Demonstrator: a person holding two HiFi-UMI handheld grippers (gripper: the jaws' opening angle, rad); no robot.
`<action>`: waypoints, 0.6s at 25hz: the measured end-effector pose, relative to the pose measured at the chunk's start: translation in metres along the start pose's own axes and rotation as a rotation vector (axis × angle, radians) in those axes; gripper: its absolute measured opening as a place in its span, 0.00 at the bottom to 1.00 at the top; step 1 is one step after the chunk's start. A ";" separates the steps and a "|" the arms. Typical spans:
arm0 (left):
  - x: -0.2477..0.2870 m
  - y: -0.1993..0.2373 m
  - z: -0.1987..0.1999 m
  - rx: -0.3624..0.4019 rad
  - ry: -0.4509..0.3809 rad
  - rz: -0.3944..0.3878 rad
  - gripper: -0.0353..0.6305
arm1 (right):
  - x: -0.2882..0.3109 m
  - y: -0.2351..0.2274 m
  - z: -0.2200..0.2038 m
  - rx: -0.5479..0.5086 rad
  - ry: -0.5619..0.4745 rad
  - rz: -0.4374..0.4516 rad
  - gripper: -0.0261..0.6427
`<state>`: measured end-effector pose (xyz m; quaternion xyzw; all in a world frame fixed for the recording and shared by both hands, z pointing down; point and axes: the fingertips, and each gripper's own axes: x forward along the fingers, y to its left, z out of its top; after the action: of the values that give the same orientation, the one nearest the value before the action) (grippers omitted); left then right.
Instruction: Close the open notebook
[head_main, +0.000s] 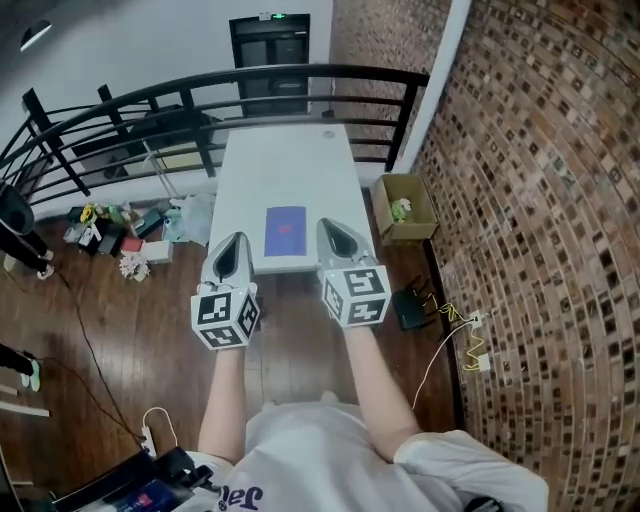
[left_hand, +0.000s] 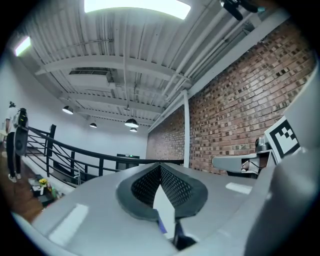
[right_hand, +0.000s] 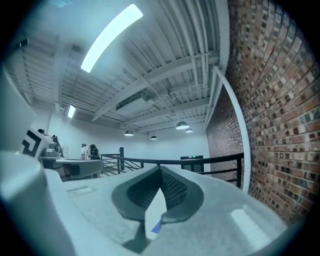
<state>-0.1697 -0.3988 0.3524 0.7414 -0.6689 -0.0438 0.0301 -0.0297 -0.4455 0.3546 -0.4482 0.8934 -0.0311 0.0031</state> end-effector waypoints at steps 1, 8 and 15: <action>-0.004 0.006 0.003 0.003 -0.006 0.004 0.08 | 0.003 0.013 0.001 -0.008 -0.002 0.018 0.03; -0.026 0.047 0.014 -0.009 -0.060 0.101 0.08 | 0.012 0.049 -0.002 -0.015 0.039 -0.065 0.21; -0.028 0.061 0.015 -0.006 -0.054 0.090 0.08 | 0.016 0.057 0.005 -0.036 0.028 -0.078 0.21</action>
<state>-0.2345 -0.3767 0.3440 0.7090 -0.7021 -0.0643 0.0163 -0.0851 -0.4245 0.3464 -0.4822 0.8756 -0.0215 -0.0188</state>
